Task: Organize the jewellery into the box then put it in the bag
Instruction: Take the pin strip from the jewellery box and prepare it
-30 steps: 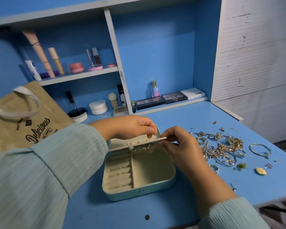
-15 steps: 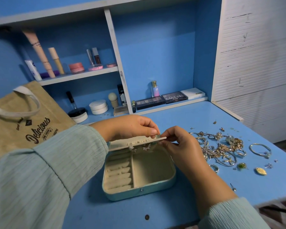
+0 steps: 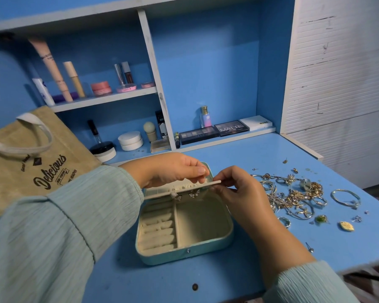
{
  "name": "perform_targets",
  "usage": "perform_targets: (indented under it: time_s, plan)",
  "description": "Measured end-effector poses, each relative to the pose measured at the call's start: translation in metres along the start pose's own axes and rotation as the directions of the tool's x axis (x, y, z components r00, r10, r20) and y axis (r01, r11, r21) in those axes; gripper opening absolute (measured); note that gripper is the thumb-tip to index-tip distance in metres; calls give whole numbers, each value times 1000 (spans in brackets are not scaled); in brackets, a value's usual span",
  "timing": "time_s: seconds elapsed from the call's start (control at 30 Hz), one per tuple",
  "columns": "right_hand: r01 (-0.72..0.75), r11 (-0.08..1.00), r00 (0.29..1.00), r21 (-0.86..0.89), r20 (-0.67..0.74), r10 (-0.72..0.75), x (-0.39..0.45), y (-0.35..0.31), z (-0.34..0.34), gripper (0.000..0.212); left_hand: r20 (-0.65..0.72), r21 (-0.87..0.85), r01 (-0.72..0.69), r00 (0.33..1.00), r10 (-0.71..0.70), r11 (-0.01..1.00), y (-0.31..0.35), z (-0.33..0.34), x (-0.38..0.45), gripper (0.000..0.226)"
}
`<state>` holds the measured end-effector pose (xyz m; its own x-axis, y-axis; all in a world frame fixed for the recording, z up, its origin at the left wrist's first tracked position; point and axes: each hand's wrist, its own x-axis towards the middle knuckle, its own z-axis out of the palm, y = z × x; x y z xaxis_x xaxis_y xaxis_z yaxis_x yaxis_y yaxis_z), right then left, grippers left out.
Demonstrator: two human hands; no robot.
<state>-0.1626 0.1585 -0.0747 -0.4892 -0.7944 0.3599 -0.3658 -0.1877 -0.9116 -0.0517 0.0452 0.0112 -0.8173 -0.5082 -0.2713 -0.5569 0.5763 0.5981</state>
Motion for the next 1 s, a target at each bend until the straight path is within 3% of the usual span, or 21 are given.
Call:
perform_targets:
  time_s: [0.27,0.57,0.8,1.0]
  plan:
    - [-1,1000,1000,-7,-1,1,0,0,0,26,39,224,27,999,-37,974,4,2,1,24]
    - [-3,1000,1000,-19,0,3,0,0,0,26,23,299,41,998,-50,953,5,2,1,22]
    - [-8,1000,1000,-16,-9,8,1,1,1,24,-35,444,-59,996,84,894,6,-3,0,12]
    - [-11,1000,1000,-14,-10,11,0,1,-1,24,-41,643,-169,966,254,747,8,-2,2,10]
